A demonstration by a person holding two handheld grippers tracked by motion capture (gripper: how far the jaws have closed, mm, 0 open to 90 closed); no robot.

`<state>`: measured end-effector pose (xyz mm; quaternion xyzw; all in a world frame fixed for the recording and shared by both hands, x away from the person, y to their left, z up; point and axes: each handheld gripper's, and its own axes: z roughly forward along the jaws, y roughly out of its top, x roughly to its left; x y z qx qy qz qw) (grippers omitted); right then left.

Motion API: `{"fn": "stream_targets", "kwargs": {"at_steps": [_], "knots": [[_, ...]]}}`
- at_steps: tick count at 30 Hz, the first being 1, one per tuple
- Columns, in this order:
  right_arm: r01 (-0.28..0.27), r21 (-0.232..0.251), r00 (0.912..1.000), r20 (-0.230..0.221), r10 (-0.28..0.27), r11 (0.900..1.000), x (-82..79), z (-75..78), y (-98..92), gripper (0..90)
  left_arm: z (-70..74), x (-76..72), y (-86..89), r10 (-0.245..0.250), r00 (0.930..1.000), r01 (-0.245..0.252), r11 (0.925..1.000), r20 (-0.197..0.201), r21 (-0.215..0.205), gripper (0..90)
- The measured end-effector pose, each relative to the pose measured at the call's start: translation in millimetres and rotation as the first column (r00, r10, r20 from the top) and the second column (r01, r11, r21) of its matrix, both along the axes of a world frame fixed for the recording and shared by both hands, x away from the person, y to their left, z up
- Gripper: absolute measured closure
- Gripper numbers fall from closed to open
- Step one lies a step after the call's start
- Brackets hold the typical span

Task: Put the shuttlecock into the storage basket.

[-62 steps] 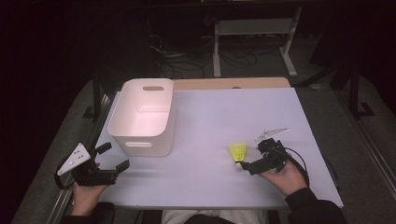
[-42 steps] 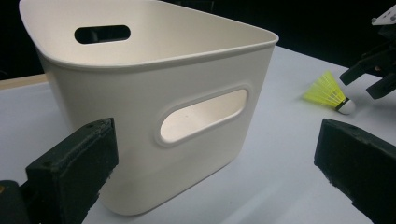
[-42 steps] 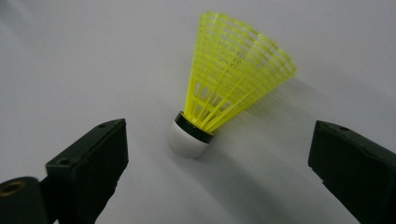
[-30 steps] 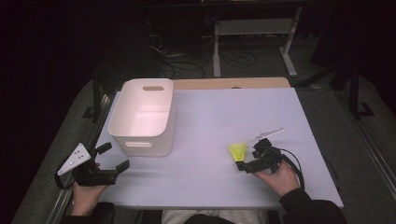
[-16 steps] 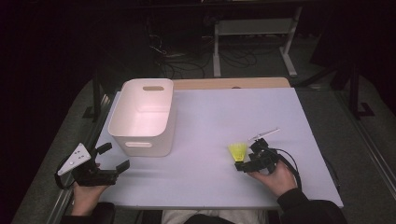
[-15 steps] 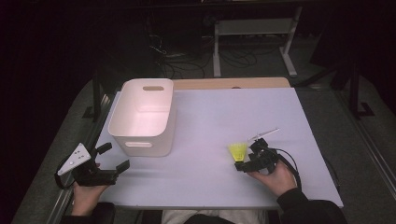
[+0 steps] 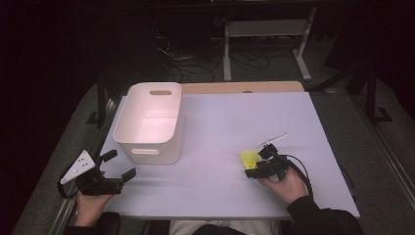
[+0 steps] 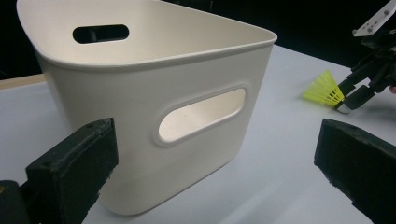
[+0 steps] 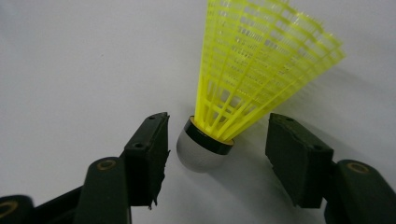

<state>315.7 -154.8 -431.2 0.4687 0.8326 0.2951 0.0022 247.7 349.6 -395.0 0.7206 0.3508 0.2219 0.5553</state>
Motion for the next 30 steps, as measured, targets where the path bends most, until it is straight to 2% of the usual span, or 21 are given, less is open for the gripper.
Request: {"fn": "stream_targets", "kwargs": {"at_steps": [5, 9, 15, 30], "knots": [[-0.007, -0.013, 0.9999, -0.013, 0.007, 1.0, 3.0, -2.0, 1.4, 43.6, -0.1, 0.2, -0.3, -0.002, 1.0, 0.002, 1.0, -0.001, 0.004, 0.0], [0.001, -0.005, 0.9999, -0.014, -0.001, 1.0, 3.9, -1.5, 0.6, 49.4, 0.0, 0.1, -0.1, -0.003, 1.0, 0.003, 1.0, -0.001, 0.004, 0.0], [-0.014, 0.005, 0.9997, -0.02, 0.014, 1.0, 5.3, -1.4, -0.2, 61.4, 0.0, 0.1, -0.1, -0.001, 1.0, 0.001, 1.0, -0.001, 0.003, 0.0], [-0.026, 0.008, 0.9996, -0.01, 0.026, 1.0, 6.6, 3.9, -1.0, 62.9, -0.1, 0.0, -0.2, -0.002, 1.0, 0.002, 1.0, -0.002, 0.006, 0.0]]}}
